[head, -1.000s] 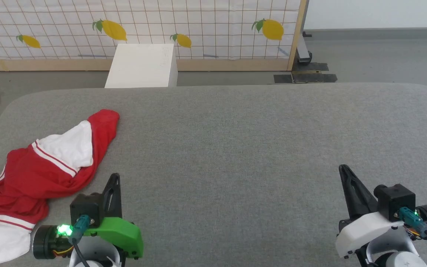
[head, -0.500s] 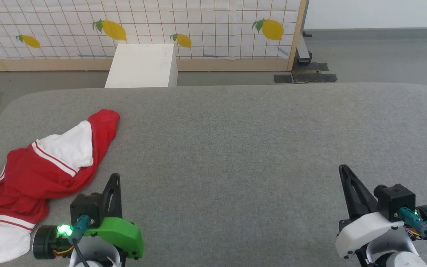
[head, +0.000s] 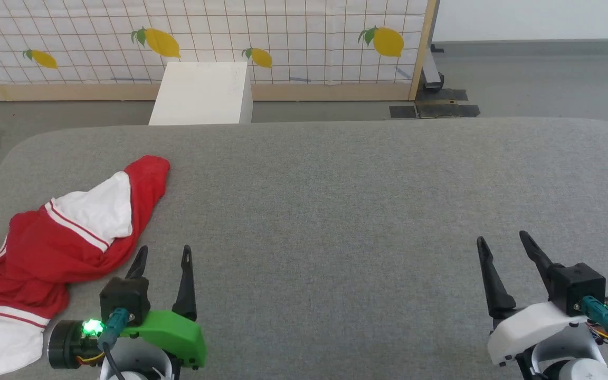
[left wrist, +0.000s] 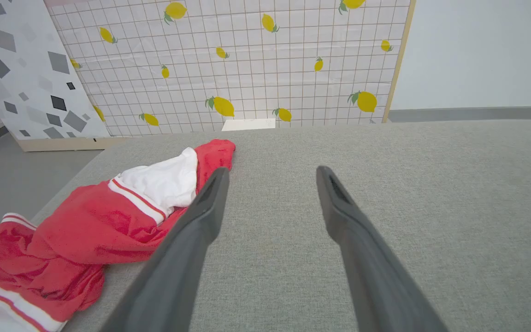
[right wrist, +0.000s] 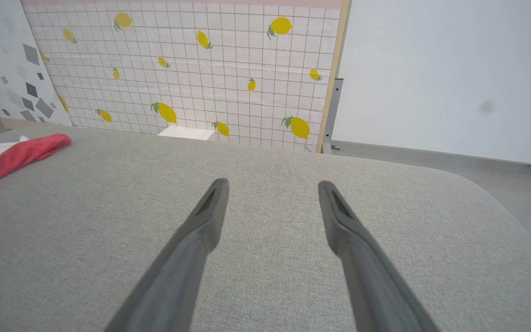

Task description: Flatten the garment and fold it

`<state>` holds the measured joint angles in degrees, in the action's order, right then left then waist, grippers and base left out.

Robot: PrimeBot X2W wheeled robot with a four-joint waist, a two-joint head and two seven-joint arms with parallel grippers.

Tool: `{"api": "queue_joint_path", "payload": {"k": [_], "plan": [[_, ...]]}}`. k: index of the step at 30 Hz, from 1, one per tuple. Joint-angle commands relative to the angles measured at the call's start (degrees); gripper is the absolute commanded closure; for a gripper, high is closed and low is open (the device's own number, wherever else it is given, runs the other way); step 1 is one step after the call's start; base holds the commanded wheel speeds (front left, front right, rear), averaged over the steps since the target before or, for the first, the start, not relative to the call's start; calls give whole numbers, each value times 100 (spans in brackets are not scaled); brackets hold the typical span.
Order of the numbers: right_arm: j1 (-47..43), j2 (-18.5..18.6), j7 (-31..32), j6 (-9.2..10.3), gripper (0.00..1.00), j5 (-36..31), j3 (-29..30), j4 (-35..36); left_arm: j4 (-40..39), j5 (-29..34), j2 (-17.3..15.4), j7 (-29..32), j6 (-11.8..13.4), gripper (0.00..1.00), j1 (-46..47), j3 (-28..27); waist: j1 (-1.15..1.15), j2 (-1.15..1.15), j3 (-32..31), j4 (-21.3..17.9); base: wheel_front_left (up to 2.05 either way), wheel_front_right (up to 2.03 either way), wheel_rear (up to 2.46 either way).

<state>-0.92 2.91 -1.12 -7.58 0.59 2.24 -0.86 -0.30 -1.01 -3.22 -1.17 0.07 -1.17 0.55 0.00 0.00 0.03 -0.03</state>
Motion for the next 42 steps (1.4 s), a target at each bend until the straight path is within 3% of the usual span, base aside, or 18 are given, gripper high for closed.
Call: {"api": "queue_joint_path", "payload": {"k": [1, 19, 42], "plan": [[0, -1, -73, 1, 0, 63, 56, -27, -21, -8, 4, -60, 26, 0, -38, -3, 0, 0, 1, 0, 0, 0, 0], [0, -2, -330, 2, 0, 136, 309, -150, -35, -112, 10, -318, 74, 0, -123, -17, 0, 0, -24, 276, 0, 0, 0], [-73, -2, -599, 4, 0, 240, 203, -301, -93, -186, 16, -589, 116, 0, -368, -36, 0, 0, -114, 1095, 0, 0, 0]]}}
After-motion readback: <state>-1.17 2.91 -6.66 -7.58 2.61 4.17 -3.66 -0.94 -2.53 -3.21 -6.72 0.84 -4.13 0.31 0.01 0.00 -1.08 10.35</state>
